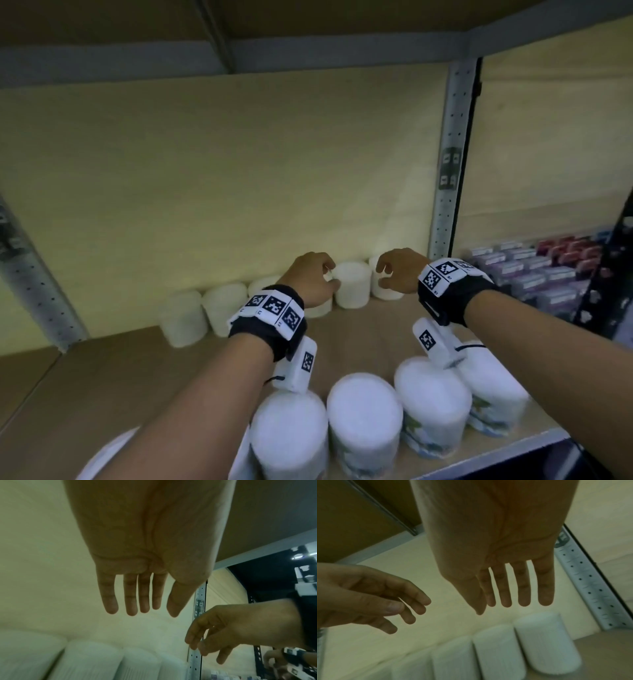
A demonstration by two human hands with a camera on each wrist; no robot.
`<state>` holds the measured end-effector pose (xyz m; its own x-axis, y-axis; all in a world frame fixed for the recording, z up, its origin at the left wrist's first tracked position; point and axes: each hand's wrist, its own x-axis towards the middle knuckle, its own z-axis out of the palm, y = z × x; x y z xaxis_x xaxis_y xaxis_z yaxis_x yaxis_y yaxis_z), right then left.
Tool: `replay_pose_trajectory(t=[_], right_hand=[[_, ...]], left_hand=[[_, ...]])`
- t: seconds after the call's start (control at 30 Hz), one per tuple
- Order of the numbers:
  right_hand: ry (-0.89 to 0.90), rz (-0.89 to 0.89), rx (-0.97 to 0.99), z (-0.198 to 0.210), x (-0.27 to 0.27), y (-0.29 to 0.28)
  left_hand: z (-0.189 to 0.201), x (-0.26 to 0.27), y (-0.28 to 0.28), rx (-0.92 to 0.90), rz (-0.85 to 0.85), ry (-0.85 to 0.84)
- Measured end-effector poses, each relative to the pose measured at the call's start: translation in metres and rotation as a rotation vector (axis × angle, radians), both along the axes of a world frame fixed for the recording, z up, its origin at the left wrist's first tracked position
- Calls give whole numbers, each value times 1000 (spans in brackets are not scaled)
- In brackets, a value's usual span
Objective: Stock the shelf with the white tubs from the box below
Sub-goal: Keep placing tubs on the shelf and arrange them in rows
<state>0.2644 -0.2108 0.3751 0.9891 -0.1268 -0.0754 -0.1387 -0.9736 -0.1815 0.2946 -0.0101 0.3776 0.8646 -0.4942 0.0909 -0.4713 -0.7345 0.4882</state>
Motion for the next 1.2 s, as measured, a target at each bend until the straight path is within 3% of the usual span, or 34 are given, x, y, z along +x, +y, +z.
replay_pose_trajectory(t=[0.5, 0.77, 1.2], right_hand=[[21, -96, -25, -29, 86, -65], [99, -78, -88, -43, 99, -72], [139, -55, -97, -35, 102, -71]], left_hand=[[-59, 96, -93, 82, 72, 1], [-76, 106, -104, 241, 83, -43], [-81, 109, -100, 134, 96, -48]])
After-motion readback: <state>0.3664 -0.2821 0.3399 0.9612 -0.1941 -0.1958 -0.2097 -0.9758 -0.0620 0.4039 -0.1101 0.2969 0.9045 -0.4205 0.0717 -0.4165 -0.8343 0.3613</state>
